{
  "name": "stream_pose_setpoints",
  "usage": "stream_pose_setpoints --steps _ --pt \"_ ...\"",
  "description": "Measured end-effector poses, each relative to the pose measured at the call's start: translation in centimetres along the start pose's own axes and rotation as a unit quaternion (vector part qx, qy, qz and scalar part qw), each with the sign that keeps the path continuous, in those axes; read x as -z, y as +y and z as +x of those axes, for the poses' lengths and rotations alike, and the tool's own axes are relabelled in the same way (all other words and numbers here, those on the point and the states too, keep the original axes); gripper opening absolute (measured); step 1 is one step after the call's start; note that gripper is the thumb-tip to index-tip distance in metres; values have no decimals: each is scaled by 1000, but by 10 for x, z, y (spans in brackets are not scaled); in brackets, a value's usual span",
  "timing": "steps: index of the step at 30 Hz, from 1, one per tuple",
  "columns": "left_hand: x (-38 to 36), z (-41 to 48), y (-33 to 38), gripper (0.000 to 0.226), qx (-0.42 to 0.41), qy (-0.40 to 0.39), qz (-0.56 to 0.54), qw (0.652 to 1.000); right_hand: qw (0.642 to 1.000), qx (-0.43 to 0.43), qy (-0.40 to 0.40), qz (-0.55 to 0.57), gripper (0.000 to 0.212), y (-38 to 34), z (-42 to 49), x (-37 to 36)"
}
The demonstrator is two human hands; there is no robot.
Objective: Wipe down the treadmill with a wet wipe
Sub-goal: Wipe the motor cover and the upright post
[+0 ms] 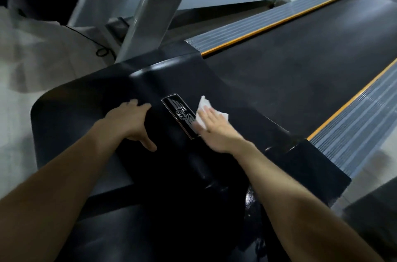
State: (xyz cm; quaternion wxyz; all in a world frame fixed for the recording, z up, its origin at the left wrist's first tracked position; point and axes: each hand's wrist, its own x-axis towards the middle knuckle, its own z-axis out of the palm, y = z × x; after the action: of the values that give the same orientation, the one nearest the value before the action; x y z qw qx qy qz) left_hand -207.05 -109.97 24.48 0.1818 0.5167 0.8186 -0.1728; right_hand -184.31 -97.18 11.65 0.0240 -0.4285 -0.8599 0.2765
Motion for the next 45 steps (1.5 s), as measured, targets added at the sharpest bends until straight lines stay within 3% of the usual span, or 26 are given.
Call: stream_pose_setpoints --steps 2,4,5,6,7,9,10,13,14,16,18,20,21,22,23,24,27,28,31,32,35,36,39,40,43,45 --pt "-1 3 -4 168 19 -32 -8 999 990 -104 90 -10 98 35 19 14" --pt "-1 5 -5 167 25 -29 6 999 959 -262 99 -51 112 49 33 26" --pt "0 5 -3 165 24 -23 17 999 962 -251 94 -49 117 35 35 22" --pt "1 5 -1 163 22 -17 27 999 982 -160 93 -42 116 15 36 14" --pt "2 5 1 159 20 -10 37 999 996 -55 64 -20 110 -5 34 2" --pt "5 4 3 155 15 5 51 999 999 44 -5 7 84 -16 35 -6" --pt "4 3 2 155 11 10 54 998 999 34 21 17 77 -3 48 3" --pt "2 2 1 157 4 20 64 998 971 -210 100 -58 115 34 75 31" --pt "1 2 1 157 2 25 67 997 974 -196 90 -71 117 25 78 28" --pt "2 4 0 157 -4 34 77 996 999 -18 38 -32 103 -6 70 9" --pt "2 3 -2 158 -10 40 80 996 998 56 -1 -6 97 -2 63 1" --pt "1 1 -4 159 -6 34 76 997 986 -113 121 8 110 37 75 22" --pt "0 0 -4 160 -3 30 72 997 960 -241 142 -16 121 55 75 34" --pt "-1 1 -4 161 2 27 68 997 944 -295 137 -58 131 62 75 35" --pt "0 3 -3 162 5 25 65 998 952 -272 122 -73 136 50 66 33" --pt "1 5 -3 163 6 25 62 998 977 -168 114 -68 131 31 56 24" --pt "1 4 -2 162 -1 25 63 998 997 75 33 -10 95 12 37 -3" --pt "1 2 -3 161 -1 21 61 998 996 61 58 -6 96 21 49 2" --pt "8 6 -11 153 -9 18 32 999 977 -179 103 -58 126 27 90 18" --pt "11 10 -15 149 -7 36 22 999 983 -149 95 -50 124 6 95 16" --pt "16 29 -31 156 3 54 17 998 991 132 15 -11 82 -42 98 -5" --pt "15 33 -33 162 16 30 7 999 988 152 -1 -7 81 -34 106 -1" --pt "12 41 -36 167 39 -13 -4 999 992 -90 45 -74 118 2 152 25" --pt "13 42 -36 166 41 -9 6 999 987 -111 56 -101 124 -7 159 25" --pt "15 43 -35 164 35 2 43 998 990 137 -8 -18 94 -69 141 5" --pt "13 41 -35 163 33 -1 53 998 972 230 -52 -12 77 -69 141 4"
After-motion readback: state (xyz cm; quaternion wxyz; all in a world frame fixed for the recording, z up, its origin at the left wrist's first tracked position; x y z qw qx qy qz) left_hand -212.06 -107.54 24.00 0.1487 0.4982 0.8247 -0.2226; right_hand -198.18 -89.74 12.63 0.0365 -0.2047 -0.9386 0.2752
